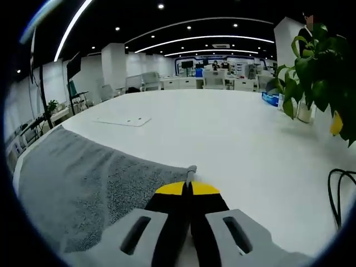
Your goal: Fold the towel on the table until its edges align and the towel forms a compact rectangular stack.
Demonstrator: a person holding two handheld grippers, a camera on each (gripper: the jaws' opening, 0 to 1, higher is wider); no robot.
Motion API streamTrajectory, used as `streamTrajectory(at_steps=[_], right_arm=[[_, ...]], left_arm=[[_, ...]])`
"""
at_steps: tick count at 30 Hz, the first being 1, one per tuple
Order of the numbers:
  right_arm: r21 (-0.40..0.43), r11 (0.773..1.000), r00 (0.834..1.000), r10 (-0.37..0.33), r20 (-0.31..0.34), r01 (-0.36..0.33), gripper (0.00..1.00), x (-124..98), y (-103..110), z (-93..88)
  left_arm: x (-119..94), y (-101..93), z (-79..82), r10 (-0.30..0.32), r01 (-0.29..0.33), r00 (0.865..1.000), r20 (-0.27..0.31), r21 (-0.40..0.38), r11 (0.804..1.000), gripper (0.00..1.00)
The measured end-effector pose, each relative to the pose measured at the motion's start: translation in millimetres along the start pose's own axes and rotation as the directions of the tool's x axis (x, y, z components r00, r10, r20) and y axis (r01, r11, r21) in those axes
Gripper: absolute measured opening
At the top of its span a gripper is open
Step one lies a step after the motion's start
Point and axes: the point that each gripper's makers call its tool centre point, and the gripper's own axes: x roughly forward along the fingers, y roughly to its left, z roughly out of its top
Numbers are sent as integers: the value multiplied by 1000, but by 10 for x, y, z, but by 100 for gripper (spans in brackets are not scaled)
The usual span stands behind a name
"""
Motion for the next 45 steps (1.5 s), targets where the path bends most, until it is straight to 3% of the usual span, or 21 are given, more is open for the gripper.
streamTrajectory(at_steps=[2, 6, 9, 17, 22, 28, 32, 34, 36, 45], right_arm=[[6, 1000, 1000, 4, 10, -4, 0, 0, -14, 4], [33, 999, 1000, 9, 21, -9, 0, -50, -3, 68], [147, 989, 999, 10, 48, -17, 0, -75, -2, 96], [157, 986, 997, 53, 57, -61, 0, -158, 66, 200], [183, 979, 993, 74, 90, -90, 0, -247, 138, 337], [274, 955, 985, 73, 158, -115, 0, -402, 218, 589], [289, 947, 979, 89, 182, -140, 0, -516, 306, 715], [300, 942, 976, 96, 194, -153, 0, -565, 351, 773], [281, 947, 976, 103, 192, -155, 0, -602, 400, 810], [267, 946, 969, 126, 214, -182, 0, -717, 506, 1026]], left_arm=[[-2, -7, 5, 7, -7, 1000, 4, 38, 999, 5], [-4, 5, 8, 7, -8, 1000, 21, 23, 1000, 5], [7, 3, 18, 23, -23, 1000, 14, 16, 1000, 4], [-66, 5, 43, 14, -13, 999, 35, -17, 1000, 4], [-171, 33, 151, 37, -35, 997, 63, -42, 999, 4], [-286, 79, 229, 65, -61, 995, 78, -51, 997, 4], [-397, 119, 269, 90, -87, 992, 86, -46, 995, 4], [-450, 133, 330, 98, -98, 990, 105, -2, 995, 4], [-506, 121, 358, 96, -97, 990, 104, 6, 995, 4], [-736, 152, 487, 115, -115, 983, 140, -6, 993, 4]])
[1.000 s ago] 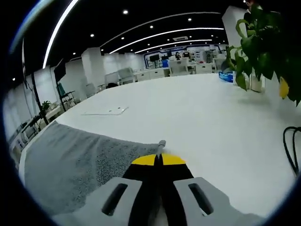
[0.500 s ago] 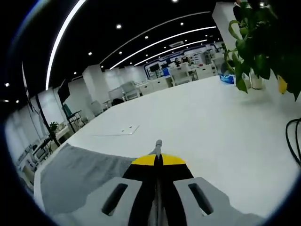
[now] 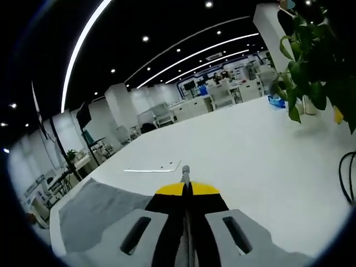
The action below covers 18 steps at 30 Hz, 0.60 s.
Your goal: Fold the towel on the table until its edges align and the towel forms a compact rectangular stack.
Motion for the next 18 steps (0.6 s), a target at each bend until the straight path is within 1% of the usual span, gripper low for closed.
streamTrajectory(at_steps=[5, 7, 9, 10, 14, 18], right_arm=[[3, 1000, 1000, 9, 11, -9, 0, -5, 68, 84], [6, 1000, 1000, 11, 16, -11, 0, -6, 104, 120], [12, 1000, 1000, 12, 19, -12, 0, -9, 142, 154], [11, 1000, 1000, 12, 20, -12, 0, -12, 158, 167], [19, 1000, 999, 23, 32, -24, 0, -3, 239, 244], [37, 999, 998, 35, 47, -37, 0, 22, 367, 339]], left_arm=[[-68, -16, 89, 4, -4, 1000, 22, 0, 1000, 4], [-100, -8, 123, 6, -6, 999, 32, -9, 1000, 4], [-148, 12, 185, 10, -9, 998, 55, -31, 999, 4], [-182, 27, 229, 11, -8, 997, 72, -49, 999, 4], [-309, 96, 326, 30, -24, 995, 91, -69, 997, 4], [-465, 176, 424, 52, -41, 992, 115, -98, 994, 4]])
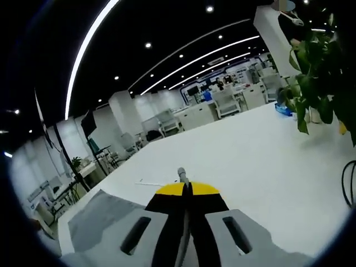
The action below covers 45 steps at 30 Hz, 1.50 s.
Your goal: Fold the towel on the table until its edges align and the towel forms a compact rectangular stack.
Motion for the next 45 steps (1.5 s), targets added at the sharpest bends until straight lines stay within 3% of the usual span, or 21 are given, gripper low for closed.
streamTrajectory(at_steps=[9, 10, 14, 20, 27, 30, 45], right_arm=[[10, 1000, 1000, 22, 20, -23, 0, 66, 292, 146], [-21, 1000, 1000, 17, 16, -17, 0, 71, 309, 152], [0, 1000, 1000, 22, 18, -22, 0, 87, 409, 183], [-18, 1000, 999, 20, 26, -19, 0, 205, 508, 290], [-7, 997, 995, 79, 54, -79, 0, 349, 767, 446], [-57, 995, 995, 89, 52, -86, 0, 383, 862, 490], [-116, 983, 989, 148, 32, -143, 0, 436, 1469, 529]], left_arm=[[-263, 84, 144, 21, -21, 1000, 18, -13, 1000, 4], [-303, 104, 144, 30, -30, 999, 13, -16, 999, 4], [-455, 176, 165, 77, -77, 997, 8, -32, 997, 4], [-730, 301, 304, 123, -121, 992, 40, -34, 992, 4], [-1012, 378, 393, 143, -144, 988, 50, 10, 990, 4], [-1107, 380, 384, 155, -157, 987, 38, 42, 987, 4], [-1846, 733, 376, 293, -293, 953, 79, -14, 956, 4]])
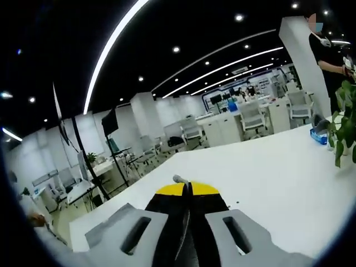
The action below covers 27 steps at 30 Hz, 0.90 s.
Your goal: Fold the towel on the table until its edges align and the towel forms a compact rectangular stack.
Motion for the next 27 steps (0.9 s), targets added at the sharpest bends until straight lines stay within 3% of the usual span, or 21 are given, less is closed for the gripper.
streamTrajectory(at_steps=[3, 13, 27], right_arm=[[34, 999, 1000, 14, 18, -15, 0, 64, 135, 59], [4, 999, 999, 45, 8, -45, 0, 201, 555, 98], [8, 997, 997, 73, 15, -73, 0, 468, 1059, 103]], left_arm=[[-113, 108, 25, 6, -6, 1000, 4, 3, 1000, 4], [-480, 338, 104, 30, -30, 999, 19, 4, 1000, 4], [-1064, 725, -26, 129, -128, 991, 22, -67, 990, 4]])
